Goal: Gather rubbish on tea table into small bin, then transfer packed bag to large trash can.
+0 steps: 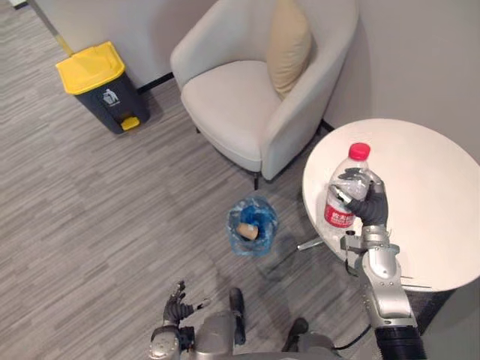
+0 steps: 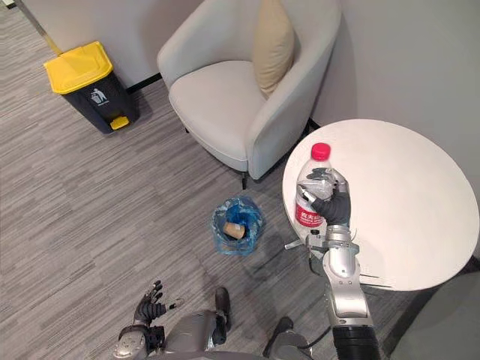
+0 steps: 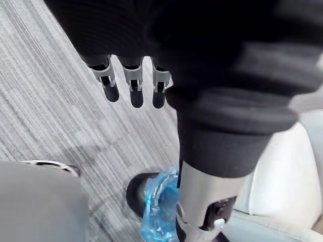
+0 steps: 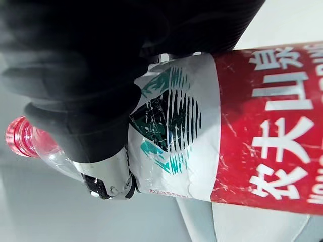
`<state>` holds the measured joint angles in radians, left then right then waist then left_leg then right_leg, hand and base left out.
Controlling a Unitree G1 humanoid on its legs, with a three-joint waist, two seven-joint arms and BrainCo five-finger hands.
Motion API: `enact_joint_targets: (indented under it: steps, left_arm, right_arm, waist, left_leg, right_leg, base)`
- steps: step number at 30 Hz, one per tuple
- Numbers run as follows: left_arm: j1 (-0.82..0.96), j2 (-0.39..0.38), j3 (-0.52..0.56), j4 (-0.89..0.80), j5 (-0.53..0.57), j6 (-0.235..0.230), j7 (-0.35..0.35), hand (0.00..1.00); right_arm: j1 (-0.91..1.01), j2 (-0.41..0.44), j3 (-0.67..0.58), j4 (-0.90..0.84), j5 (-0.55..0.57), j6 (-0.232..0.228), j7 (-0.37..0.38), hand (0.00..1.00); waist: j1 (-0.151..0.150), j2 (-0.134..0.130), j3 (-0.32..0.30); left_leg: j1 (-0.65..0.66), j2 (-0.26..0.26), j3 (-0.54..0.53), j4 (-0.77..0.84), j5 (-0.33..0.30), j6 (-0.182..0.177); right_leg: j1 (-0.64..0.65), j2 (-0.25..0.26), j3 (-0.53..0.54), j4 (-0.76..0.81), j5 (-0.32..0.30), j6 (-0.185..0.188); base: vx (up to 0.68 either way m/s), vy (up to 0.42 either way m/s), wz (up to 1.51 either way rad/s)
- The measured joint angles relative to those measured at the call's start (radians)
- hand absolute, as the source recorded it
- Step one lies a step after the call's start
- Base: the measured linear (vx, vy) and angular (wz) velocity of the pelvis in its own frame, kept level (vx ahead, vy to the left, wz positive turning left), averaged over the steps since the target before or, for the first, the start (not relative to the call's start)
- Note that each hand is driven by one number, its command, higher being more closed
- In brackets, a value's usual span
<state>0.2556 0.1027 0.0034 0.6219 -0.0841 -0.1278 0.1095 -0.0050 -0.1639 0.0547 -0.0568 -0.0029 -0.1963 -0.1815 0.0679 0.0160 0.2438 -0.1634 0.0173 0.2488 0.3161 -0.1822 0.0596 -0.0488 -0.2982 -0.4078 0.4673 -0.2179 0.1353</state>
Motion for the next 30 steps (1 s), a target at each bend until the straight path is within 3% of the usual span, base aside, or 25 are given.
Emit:
enact_joint_targets:
  steps: [1,2,3,5,8,9,10,11,13,16,20,22,26,30]
  left_arm:
    - [0.001,0.002,-0.004,0.001,0.000,0.000,0.000,0.00]
    - [0.001,0.009,-0.012,-0.001,0.004,0.000,0.000,0.00]
    - [0.001,0.023,-0.022,-0.001,0.017,0.001,-0.001,0.00]
    - [0.001,0.029,-0.042,-0.002,0.019,0.001,-0.001,0.00]
    - [-0.003,0.030,-0.052,-0.003,0.019,0.000,-0.002,0.00]
    - [-0.002,0.028,-0.061,-0.003,0.019,-0.002,-0.004,0.00]
    - [-0.006,0.031,-0.062,-0.006,0.019,-0.008,-0.010,0.00]
    - [-0.020,0.025,-0.060,0.003,0.019,-0.008,-0.012,0.00]
    - [-0.052,0.017,-0.062,-0.004,0.019,-0.012,-0.018,0.00]
    - [-0.109,0.017,-0.061,-0.004,0.013,-0.015,-0.010,0.00]
    - [-0.185,0.017,-0.062,0.011,-0.015,-0.018,0.016,0.00]
    - [-0.241,0.018,-0.060,0.018,-0.024,-0.026,0.036,0.00]
    - [-0.313,0.002,-0.045,0.015,-0.032,-0.034,0.063,0.00]
    - [-0.397,-0.032,-0.010,-0.065,-0.042,-0.035,0.084,0.00]
  right_arm:
    - [0.003,0.001,0.004,0.001,-0.006,0.000,0.008,1.00]
    - [0.008,0.001,0.011,0.009,-0.008,0.002,0.012,1.00]
    - [0.012,0.000,0.016,0.024,-0.009,0.004,0.015,1.00]
    - [0.014,-0.002,0.025,0.037,-0.010,0.005,0.029,1.00]
    - [0.010,-0.024,0.048,0.037,-0.009,0.004,0.057,1.00]
    - [0.007,-0.041,0.065,0.038,-0.009,0.004,0.058,1.00]
    - [-0.005,-0.057,0.079,0.043,-0.010,0.003,0.058,1.00]
    - [-0.022,-0.071,0.083,0.054,-0.012,0.002,0.058,1.00]
    - [-0.149,-0.128,0.121,0.131,-0.031,0.003,0.057,1.00]
    - [-0.276,-0.180,0.132,0.183,-0.039,0.003,0.049,1.00]
    - [-0.394,-0.235,0.165,0.311,-0.045,0.007,0.042,1.00]
    - [-0.447,-0.246,0.185,0.358,-0.062,0.011,0.024,1.00]
    - [-0.484,-0.232,0.196,0.357,-0.087,0.011,-0.014,1.00]
    - [-0.539,-0.224,0.196,0.354,-0.115,0.024,-0.042,1.00]
  waist:
    - [-0.003,-0.001,0.000]
    - [-0.004,-0.003,0.001]
    - [-0.016,-0.004,0.002]
    - [-0.037,-0.005,0.002]
    - [-0.050,-0.004,0.003]
    - [-0.050,-0.004,0.003]
    - [-0.052,-0.013,0.010]
    - [-0.054,0.000,0.025]
    - [-0.030,0.040,0.067]
    - [-0.029,0.050,0.156]
    - [-0.025,0.054,0.180]
    - [-0.022,0.066,0.203]
    - [-0.014,0.068,0.212]
    - [0.002,0.066,0.255]
  left_leg:
    - [0.002,-0.004,-0.002,0.009,-0.010,0.003]
    - [0.023,-0.015,-0.020,0.016,-0.021,0.017]
    - [0.037,-0.021,-0.056,0.018,-0.023,0.025]
    - [0.053,-0.025,-0.111,0.016,-0.022,0.022]
    - [0.054,-0.042,-0.184,0.017,-0.020,0.017]
    - [0.035,-0.054,-0.215,0.039,-0.024,0.006]
    - [0.001,-0.070,-0.229,0.096,-0.042,-0.024]
    - [-0.016,-0.065,-0.237,0.131,-0.056,-0.037]
    - [-0.113,-0.030,-0.247,0.213,-0.064,-0.055]
    - [-0.174,-0.026,-0.248,0.227,-0.062,-0.058]
    - [-0.343,-0.037,-0.252,0.343,-0.069,-0.068]
    - [-0.451,-0.034,-0.253,0.438,-0.103,-0.064]
    - [-0.644,-0.017,-0.244,0.595,-0.160,-0.044]
    - [-0.854,0.010,-0.228,0.733,-0.179,-0.053]
  right_leg:
    - [-0.024,-0.012,0.023,0.059,0.006,-0.010]
    - [-0.085,-0.026,0.091,0.195,0.041,-0.065]
    - [-0.131,-0.006,0.166,0.270,0.012,-0.067]
    - [-0.149,0.054,0.233,0.232,-0.041,-0.060]
    - [-0.204,0.127,0.302,0.092,-0.044,-0.060]
    - [-0.225,0.142,0.313,0.018,-0.024,-0.057]
    - [-0.245,0.138,0.311,-0.058,0.103,-0.070]
    - [-0.251,0.137,0.306,-0.036,0.104,-0.070]
    - [-0.299,0.157,0.269,-0.010,0.112,-0.087]
    - [-0.367,0.149,0.249,0.048,0.101,-0.104]
    - [-0.517,0.119,0.240,0.162,0.068,-0.113]
    - [-0.606,0.110,0.236,0.246,0.029,-0.114]
    - [-0.787,0.101,0.241,0.398,-0.018,-0.116]
    - [-0.987,0.085,0.243,0.531,-0.043,-0.123]
  base:
    - [0.12,0.140,0.08]
    - [0.21,0.120,0.37]
    - [0.22,0.091,0.55]
    - [0.22,0.019,0.91]
    - [0.21,-0.048,0.92]
    - [0.18,-0.094,1.23]
    - [0.17,-0.105,1.15]
    - [0.16,-0.146,0.85]
    - [0.10,-0.153,0.31]
    - [-0.04,-0.100,0.28]
    - [-0.11,-0.028,0.32]
    - [-0.16,0.014,0.28]
    - [-0.19,0.018,0.14]
    - [-0.23,-0.038,0.11]
